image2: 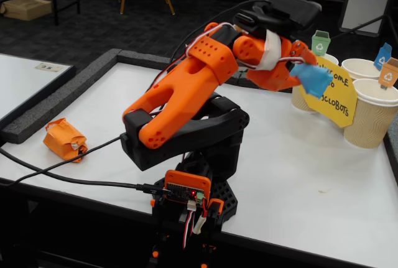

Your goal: Sort rubbish by color.

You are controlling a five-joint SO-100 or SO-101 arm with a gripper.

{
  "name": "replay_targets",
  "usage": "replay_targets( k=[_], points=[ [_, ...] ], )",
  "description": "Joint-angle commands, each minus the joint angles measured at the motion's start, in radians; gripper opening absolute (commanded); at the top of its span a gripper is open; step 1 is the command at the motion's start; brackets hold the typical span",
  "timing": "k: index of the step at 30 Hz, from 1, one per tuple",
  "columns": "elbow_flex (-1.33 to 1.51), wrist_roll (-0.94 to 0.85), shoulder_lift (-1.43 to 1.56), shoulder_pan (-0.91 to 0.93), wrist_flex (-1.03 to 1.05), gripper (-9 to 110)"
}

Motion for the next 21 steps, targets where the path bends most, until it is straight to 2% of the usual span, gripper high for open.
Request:
replay_targets(
  k=[1,13,21],
  points=[
    [-0.173,-0.021,-0.1,-0.035,-0.077,0],
    [-0.555,-0.009,-0.535,-0.163,-0.026,0],
    [-0.661,-0.017,-0.79,-0.121,-0.241,0]
  ],
)
